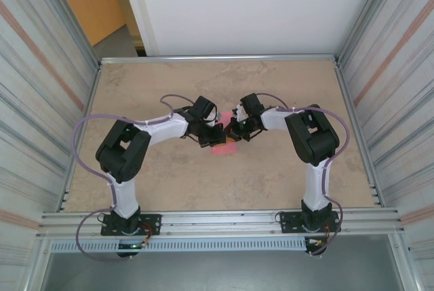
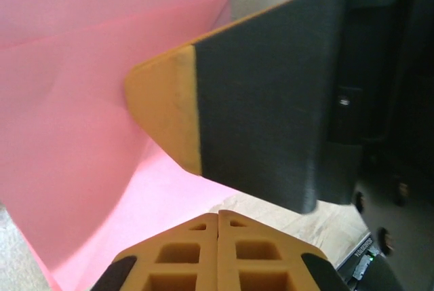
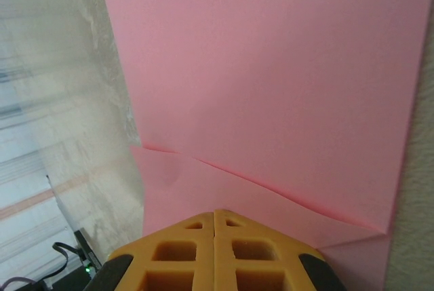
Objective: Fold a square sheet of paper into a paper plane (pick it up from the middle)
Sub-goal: Fold the triangle a second time at the center of the table.
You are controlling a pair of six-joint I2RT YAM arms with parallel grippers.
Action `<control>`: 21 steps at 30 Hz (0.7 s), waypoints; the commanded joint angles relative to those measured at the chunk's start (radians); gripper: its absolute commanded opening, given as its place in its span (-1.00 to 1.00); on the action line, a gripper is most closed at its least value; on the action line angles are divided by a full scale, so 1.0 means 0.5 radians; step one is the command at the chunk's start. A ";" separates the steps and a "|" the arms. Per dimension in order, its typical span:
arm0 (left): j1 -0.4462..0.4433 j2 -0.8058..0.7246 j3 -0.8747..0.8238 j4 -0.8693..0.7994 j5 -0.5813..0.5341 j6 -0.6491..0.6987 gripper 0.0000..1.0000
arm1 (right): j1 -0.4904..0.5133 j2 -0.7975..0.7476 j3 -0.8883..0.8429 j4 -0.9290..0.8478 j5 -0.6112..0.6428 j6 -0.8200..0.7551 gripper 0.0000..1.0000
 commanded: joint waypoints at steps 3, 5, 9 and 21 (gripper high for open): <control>0.027 0.062 0.018 -0.040 -0.036 0.017 -0.95 | -0.022 0.160 -0.068 -0.305 0.247 0.054 -1.00; 0.047 0.080 0.016 -0.019 -0.032 0.012 -0.96 | -0.022 0.160 -0.069 -0.303 0.243 0.056 -1.00; 0.067 0.116 0.047 0.021 -0.008 0.008 -0.96 | -0.021 0.164 -0.064 -0.305 0.235 0.057 -1.00; 0.067 0.218 0.129 0.011 0.006 0.029 -0.96 | -0.024 0.163 -0.052 -0.319 0.232 0.059 -1.00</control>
